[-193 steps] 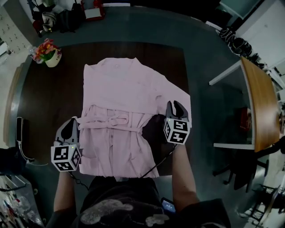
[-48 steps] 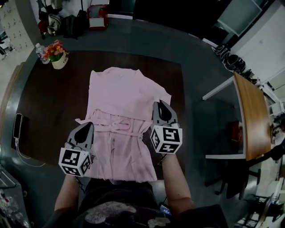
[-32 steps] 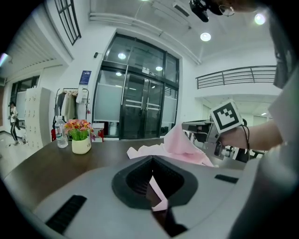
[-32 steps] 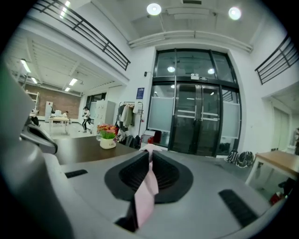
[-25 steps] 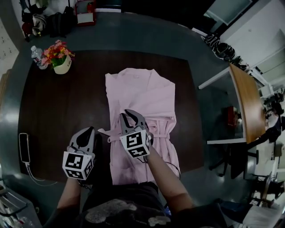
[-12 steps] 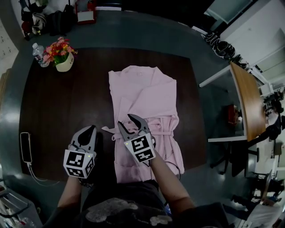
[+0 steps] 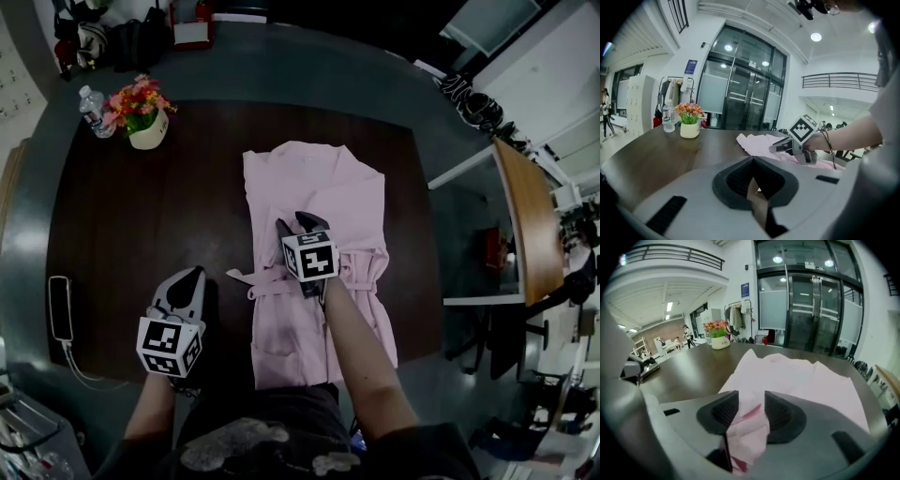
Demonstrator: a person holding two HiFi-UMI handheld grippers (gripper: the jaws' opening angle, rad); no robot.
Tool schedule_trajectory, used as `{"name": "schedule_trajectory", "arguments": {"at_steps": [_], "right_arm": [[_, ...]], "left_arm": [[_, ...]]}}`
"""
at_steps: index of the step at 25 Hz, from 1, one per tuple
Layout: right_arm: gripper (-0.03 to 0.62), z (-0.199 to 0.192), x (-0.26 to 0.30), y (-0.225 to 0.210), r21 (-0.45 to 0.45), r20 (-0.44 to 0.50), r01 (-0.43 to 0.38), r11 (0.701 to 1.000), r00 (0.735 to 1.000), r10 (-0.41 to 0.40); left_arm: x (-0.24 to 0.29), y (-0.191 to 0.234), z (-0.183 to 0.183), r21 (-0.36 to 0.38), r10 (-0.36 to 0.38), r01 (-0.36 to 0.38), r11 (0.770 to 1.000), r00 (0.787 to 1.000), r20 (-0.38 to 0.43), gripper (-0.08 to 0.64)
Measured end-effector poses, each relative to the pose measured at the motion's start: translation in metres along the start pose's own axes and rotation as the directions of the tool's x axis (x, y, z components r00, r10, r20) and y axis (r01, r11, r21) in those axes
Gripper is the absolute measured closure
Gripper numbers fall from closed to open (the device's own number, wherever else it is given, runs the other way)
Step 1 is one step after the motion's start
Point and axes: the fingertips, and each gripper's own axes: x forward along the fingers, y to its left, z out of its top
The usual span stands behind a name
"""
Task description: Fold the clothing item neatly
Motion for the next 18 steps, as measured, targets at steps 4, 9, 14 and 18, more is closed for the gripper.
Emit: {"name": "schedule_trajectory", "arguments": {"at_steps": [4, 9, 14, 18], "right_arm": [[0.462, -0.01, 0.015, -0.006, 0.018, -0.083, -0.009, 1.0, 0.997, 0.01], [0.585, 0.015, 0.004, 0.005, 0.025, -0.006, -0.011, 1.0, 1.0, 0.011], [0.586, 0.07, 0.002, 0.031, 0.044, 0.125, -0.059, 0.997, 0.991, 0.053], [0.535, 0.081, 0.014, 0.072, -0.008, 0.128, -0.193, 0.981, 0.973, 0.193]], "left_arm": [[0.001, 0.012, -0.005, -0.013, 0.019, -0.019, 1.0, 1.0, -0.009, 0.551], [0.002, 0.024, -0.006, -0.024, 0.035, -0.036, 0.999, 0.999, -0.016, 0.551], [0.001, 0.029, -0.007, -0.031, 0.048, -0.048, 0.998, 0.999, -0.018, 0.551], [-0.001, 0.032, -0.01, -0.035, 0.054, -0.055, 0.998, 0.998, -0.025, 0.551]]}}
